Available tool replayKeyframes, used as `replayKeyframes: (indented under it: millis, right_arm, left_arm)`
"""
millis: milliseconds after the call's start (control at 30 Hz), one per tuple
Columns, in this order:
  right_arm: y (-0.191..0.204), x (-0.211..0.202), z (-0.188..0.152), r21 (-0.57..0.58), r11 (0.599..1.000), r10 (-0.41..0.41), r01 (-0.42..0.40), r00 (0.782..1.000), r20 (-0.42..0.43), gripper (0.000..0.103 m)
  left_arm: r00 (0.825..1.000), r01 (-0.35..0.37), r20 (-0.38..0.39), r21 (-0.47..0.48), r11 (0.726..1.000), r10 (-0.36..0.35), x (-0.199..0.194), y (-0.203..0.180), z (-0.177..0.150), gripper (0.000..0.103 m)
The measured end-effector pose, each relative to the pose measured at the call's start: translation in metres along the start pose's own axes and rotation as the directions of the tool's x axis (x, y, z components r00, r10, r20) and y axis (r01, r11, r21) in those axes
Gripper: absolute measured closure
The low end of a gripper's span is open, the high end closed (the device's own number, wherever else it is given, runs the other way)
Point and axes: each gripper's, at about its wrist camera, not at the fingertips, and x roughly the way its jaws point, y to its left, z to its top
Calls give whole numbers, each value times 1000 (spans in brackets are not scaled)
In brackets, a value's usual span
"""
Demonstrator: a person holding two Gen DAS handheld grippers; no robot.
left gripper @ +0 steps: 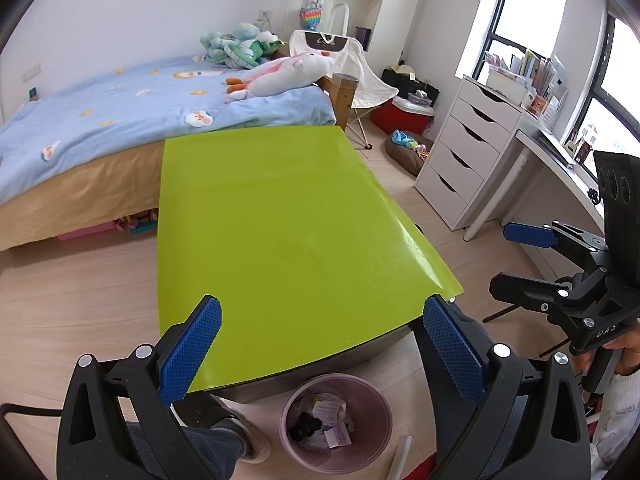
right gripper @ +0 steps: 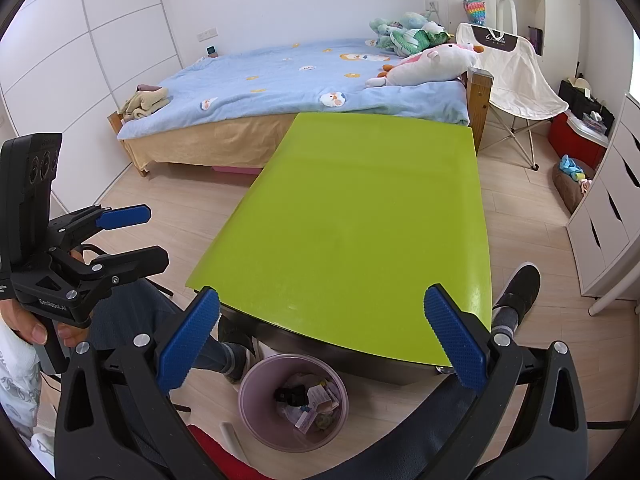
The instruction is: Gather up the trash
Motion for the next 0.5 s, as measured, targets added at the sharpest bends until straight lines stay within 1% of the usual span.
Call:
replayKeyframes:
  millis: [500]
  right_arm:
    - [2, 1, -1, 2, 1000, 0, 0, 1000, -4, 3]
  left_arm:
    - [1000, -7, 9, 11, 1000, 7, -1, -1, 1, 6]
